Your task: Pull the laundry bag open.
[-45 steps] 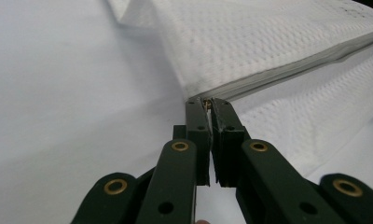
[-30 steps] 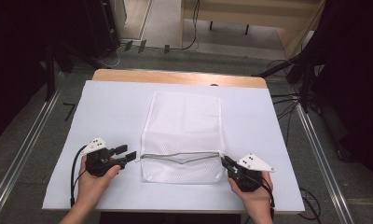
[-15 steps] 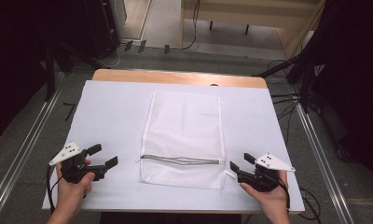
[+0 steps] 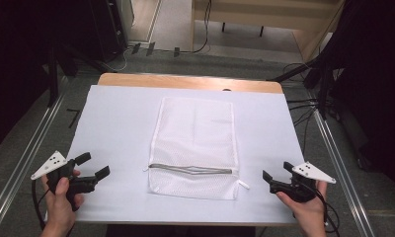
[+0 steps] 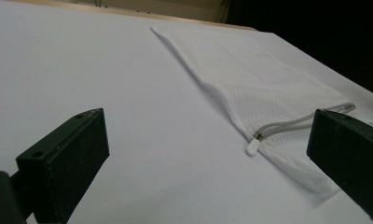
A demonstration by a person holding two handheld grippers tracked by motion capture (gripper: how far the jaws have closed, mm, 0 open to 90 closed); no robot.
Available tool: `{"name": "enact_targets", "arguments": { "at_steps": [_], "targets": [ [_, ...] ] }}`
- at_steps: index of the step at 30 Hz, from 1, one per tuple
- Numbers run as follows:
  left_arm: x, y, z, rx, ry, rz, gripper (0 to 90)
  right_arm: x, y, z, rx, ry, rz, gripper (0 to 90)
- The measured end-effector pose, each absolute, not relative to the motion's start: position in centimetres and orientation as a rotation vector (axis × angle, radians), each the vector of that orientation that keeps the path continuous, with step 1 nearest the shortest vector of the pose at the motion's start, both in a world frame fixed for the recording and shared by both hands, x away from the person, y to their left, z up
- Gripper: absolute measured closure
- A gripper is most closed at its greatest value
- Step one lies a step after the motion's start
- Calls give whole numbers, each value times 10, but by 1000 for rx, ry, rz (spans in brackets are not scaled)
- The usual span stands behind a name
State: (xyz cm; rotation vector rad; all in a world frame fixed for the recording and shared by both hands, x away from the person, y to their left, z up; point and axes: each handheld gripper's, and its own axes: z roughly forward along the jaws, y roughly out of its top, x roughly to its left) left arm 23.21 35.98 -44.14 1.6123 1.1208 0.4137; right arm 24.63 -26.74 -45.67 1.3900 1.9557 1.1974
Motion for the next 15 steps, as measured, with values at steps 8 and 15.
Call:
{"name": "enact_targets", "arguments": {
  "at_steps": [8,15],
  "targets": [
    [232,378,-443,1582,1146,439,0,244,-297,-461,1478,1847,1179,134],
    [234,375,-446,1607,1147,448,0,243,-299,-464,1490,1839,1162,134]
  ]
}}
